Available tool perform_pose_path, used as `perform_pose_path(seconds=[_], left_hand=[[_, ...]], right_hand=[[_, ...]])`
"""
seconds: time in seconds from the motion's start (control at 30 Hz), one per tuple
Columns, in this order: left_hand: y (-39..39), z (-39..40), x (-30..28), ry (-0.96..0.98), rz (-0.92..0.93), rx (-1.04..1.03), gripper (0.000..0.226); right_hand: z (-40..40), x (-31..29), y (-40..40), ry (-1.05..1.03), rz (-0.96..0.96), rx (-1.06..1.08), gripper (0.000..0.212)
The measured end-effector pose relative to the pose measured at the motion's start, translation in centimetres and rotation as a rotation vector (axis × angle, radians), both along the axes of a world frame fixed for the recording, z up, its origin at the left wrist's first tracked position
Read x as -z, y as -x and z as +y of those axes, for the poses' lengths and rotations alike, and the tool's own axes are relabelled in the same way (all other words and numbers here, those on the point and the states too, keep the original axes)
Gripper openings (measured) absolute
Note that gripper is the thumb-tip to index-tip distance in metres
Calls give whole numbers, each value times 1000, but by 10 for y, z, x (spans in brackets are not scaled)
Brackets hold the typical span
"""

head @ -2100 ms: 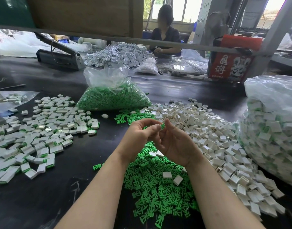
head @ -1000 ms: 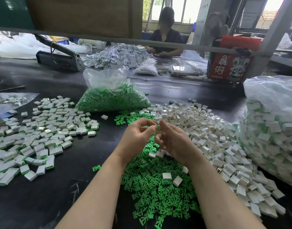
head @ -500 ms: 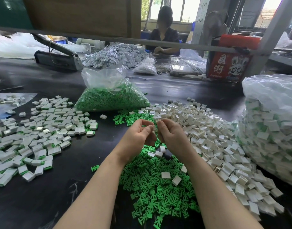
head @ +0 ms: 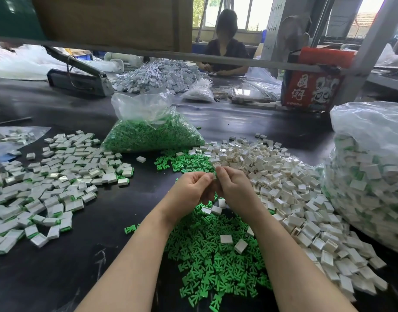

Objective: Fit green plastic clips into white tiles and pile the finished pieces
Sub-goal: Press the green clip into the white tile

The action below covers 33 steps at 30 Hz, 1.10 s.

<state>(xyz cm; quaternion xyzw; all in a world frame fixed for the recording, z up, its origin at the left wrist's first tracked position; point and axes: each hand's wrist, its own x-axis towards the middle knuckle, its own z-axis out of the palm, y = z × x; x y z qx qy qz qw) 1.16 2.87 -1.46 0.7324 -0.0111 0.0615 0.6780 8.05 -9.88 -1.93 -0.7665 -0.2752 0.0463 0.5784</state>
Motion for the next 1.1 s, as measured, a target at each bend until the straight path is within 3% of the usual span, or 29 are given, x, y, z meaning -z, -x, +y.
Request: perform_pose_path(seconds=[0.17, 0.5, 1.1], left_hand=[[-1, 4, 0, 104, 72, 73, 37], [-1, 1, 0, 39, 44, 57, 26], [-3, 2, 4, -19, 53, 24, 29]], right_hand=[[4, -1, 2, -103, 125, -53, 37], [5, -2, 1, -120, 61, 21, 39], [2, 6, 2, 121, -118, 14, 40]])
